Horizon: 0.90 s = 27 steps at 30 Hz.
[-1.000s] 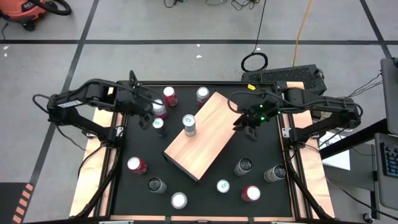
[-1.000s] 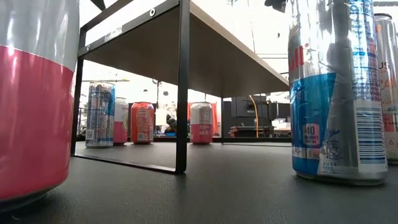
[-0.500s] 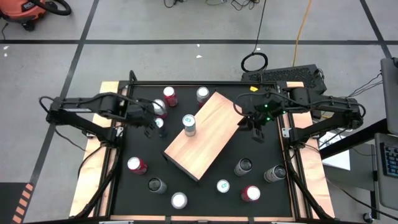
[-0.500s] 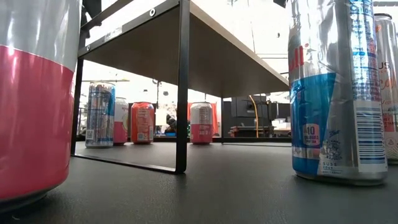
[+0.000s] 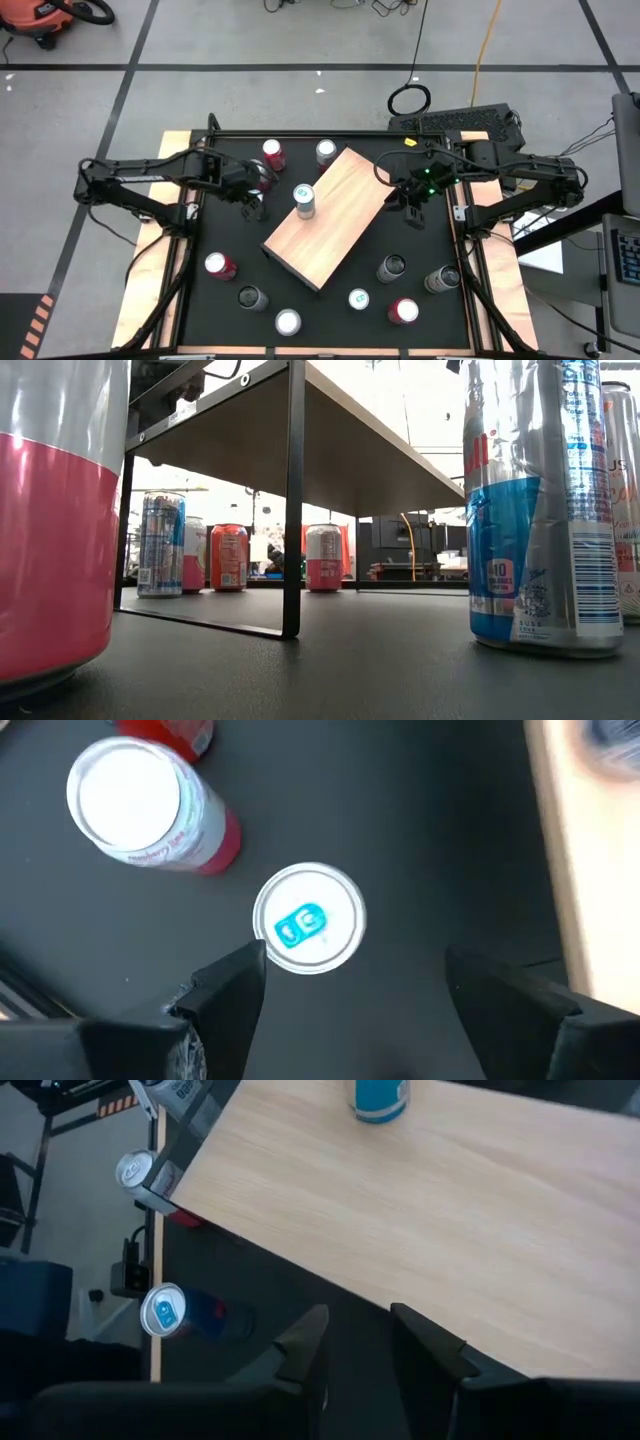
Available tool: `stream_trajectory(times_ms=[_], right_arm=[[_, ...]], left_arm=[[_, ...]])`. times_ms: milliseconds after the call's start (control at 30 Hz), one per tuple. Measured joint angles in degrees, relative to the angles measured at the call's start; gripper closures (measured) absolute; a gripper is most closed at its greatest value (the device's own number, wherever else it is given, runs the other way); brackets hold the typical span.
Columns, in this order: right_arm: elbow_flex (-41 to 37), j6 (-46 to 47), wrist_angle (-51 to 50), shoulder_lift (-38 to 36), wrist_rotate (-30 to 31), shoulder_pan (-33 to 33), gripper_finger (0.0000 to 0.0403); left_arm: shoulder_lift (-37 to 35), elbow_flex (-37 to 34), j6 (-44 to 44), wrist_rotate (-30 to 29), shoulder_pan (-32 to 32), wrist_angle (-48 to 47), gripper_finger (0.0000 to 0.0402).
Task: Place canned beverage on shelf
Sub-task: Put the top blue soda can on the shelf aligned with the blue soda can
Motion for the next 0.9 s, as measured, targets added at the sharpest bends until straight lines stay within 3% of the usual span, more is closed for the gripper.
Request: stream_trajectory(times_ms=[400, 667, 900], right_arm=[[0.00, 4.72, -0.38, 0.00, 0.04, 0.00, 0.0316], [0.00, 3.94, -0.33, 0.00, 0.08, 0.00, 0.0316], [0.00, 2.80, -0.33, 0.00, 0.19, 0.02, 0.0316]], left_arm=[[0.02, -1.48, 5.80, -1.85, 1.44, -0.52, 0.0095], [0.02, -1.46, 2.63, 1.56, 1.40, -0.97, 0.0095], [0.02, -1.46, 7.66, 6.01, 2.89, -0.15, 0.0088]])
